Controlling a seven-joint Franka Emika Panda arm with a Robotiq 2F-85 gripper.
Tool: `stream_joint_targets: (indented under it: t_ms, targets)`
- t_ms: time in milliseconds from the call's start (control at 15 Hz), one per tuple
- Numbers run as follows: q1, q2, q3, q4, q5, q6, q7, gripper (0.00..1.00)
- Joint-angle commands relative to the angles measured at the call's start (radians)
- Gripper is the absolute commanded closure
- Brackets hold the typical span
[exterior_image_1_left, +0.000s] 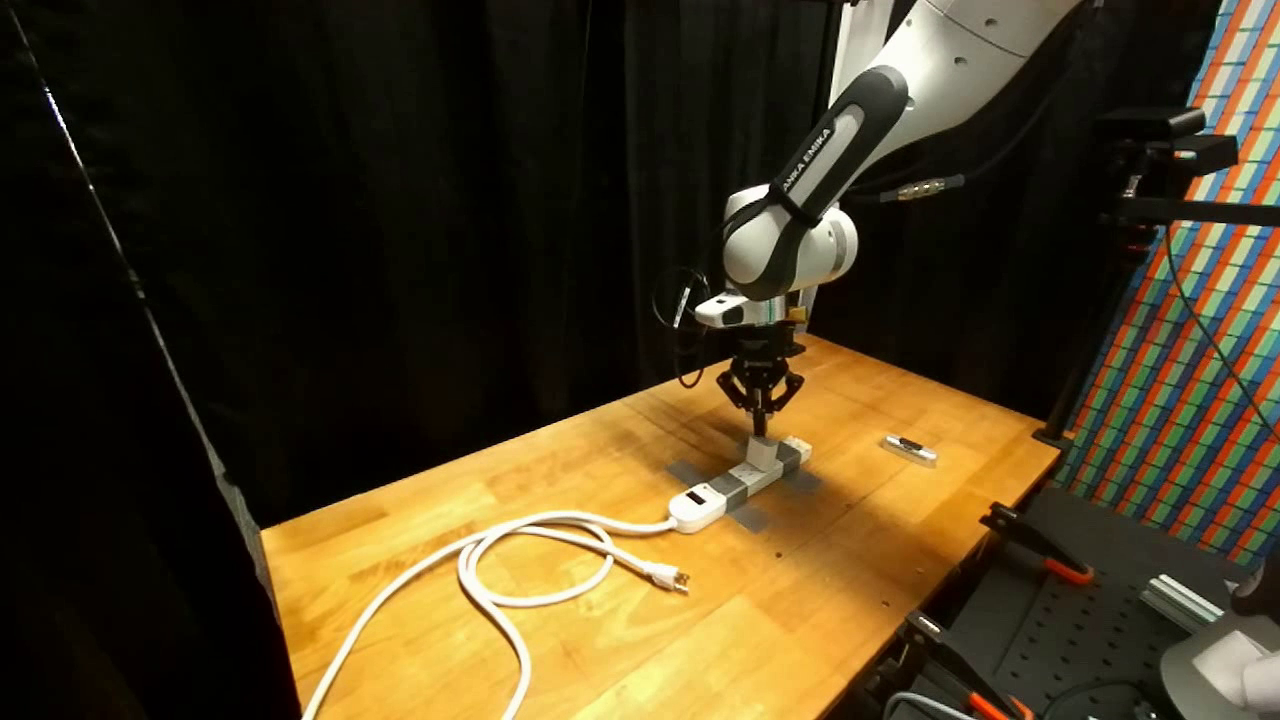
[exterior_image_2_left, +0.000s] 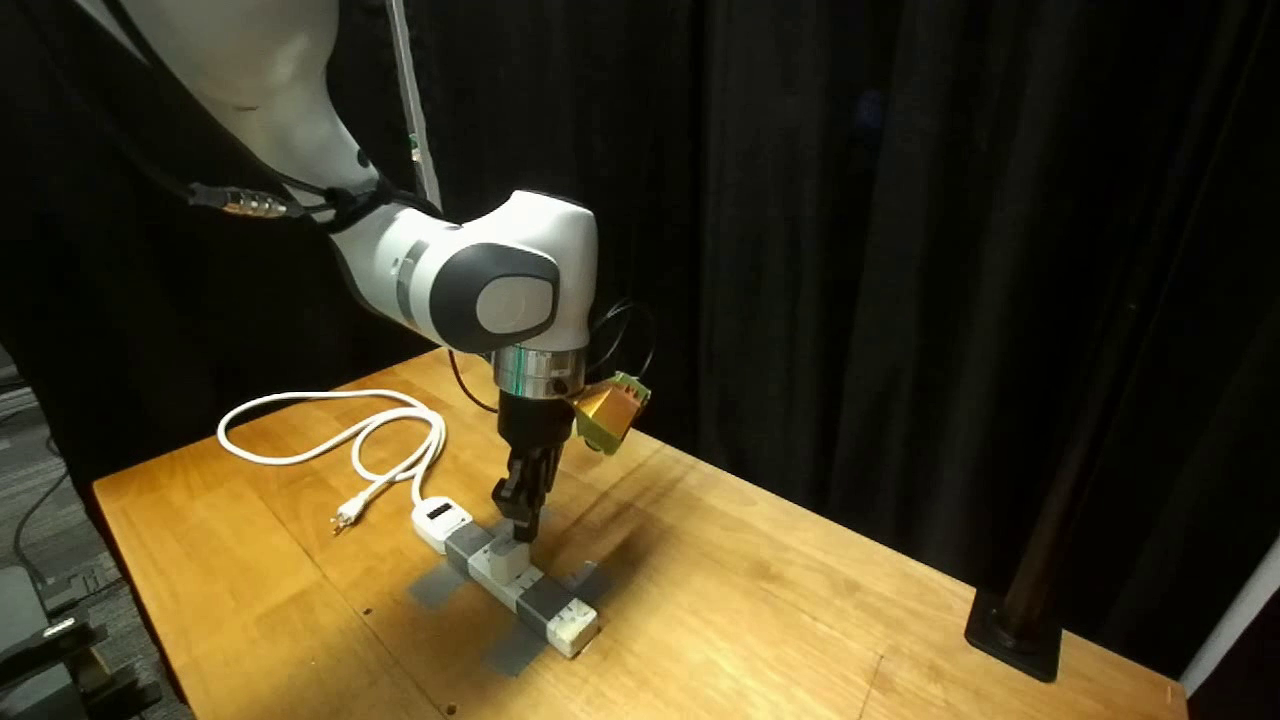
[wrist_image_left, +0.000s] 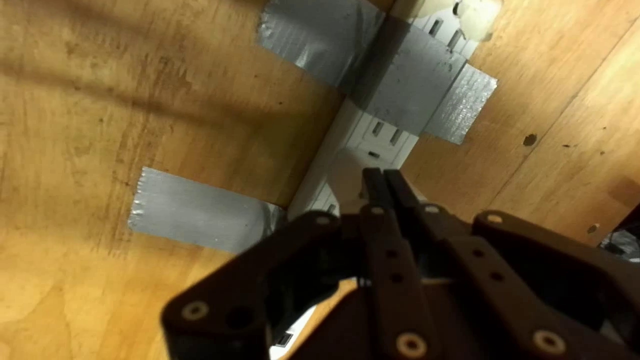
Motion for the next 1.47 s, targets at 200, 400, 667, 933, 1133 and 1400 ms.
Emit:
stream_joint_targets:
  t_ms: [200, 400, 667, 933, 1133, 1400]
  targets:
    - [-0.006, 0.073, 0.019, 0.036, 0.079, 0.055, -0.004, 0.92]
    - [0.016, 0.094, 0.005, 0.028, 0.064, 0.090, 0.040, 0.93]
    - [0.041, 0.092, -0.010, -0.002, 0.035, 0.139, 0.101, 0.92]
    - [0.032, 0.041, -0.009, -0.071, 0.037, 0.235, 0.133, 0.70]
    - [0.034, -0.028, -0.019, -0.172, 0.021, 0.393, 0.180, 0.85]
    - [0.039, -0.097, -0.032, -0.318, -0.016, 0.594, 0.244, 0.92]
